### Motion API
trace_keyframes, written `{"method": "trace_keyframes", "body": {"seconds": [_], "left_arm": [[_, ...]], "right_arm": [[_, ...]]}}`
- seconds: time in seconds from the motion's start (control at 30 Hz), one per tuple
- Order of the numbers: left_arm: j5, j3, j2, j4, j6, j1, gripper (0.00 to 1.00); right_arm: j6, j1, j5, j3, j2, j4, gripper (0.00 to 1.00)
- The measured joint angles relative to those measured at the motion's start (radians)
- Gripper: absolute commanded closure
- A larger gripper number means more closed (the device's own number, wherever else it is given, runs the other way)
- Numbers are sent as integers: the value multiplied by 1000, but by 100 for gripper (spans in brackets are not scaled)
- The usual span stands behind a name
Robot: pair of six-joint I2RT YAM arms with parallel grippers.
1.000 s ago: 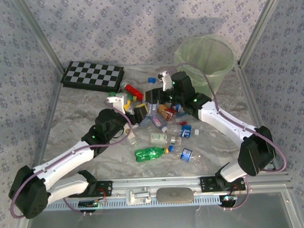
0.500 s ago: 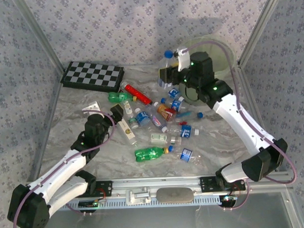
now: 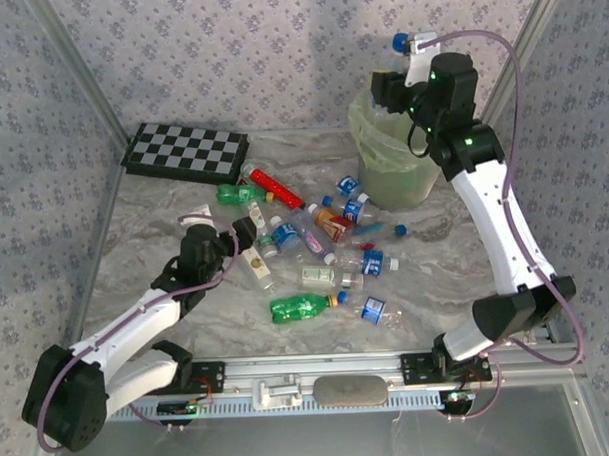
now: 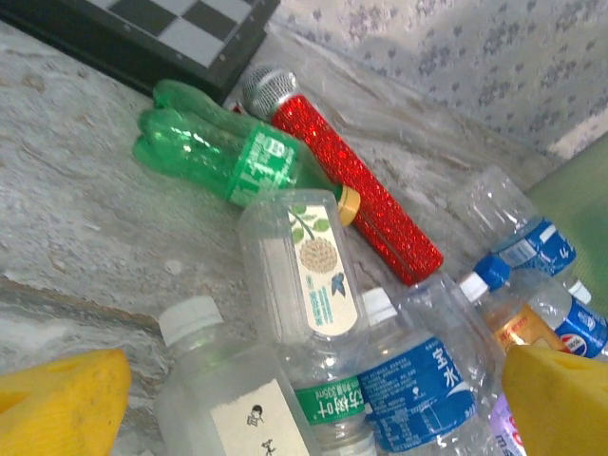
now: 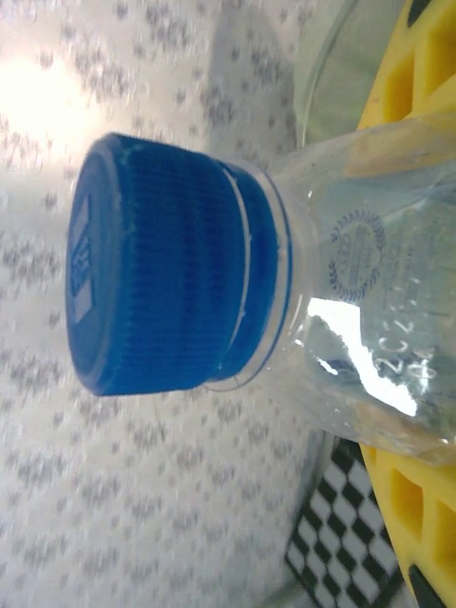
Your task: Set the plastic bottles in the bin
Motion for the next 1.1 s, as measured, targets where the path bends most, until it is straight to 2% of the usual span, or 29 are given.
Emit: {"method": "trace_keyframes", "body": {"seconds": [0.37, 0.63, 0.9, 1.1], "left_arm": [[119, 84, 70, -3, 40, 0, 0], [138, 89, 74, -31, 50, 0, 0], [137, 101, 86, -48, 51, 0, 0], [137, 105, 86, -58, 57, 0, 0]], "right_arm": [[-6, -119, 59, 146, 230, -148, 43], [-5, -130, 52, 228, 382, -335, 43], [13, -142, 14, 249, 464, -425, 41], [29, -145, -3, 266, 517, -464, 35]]}}
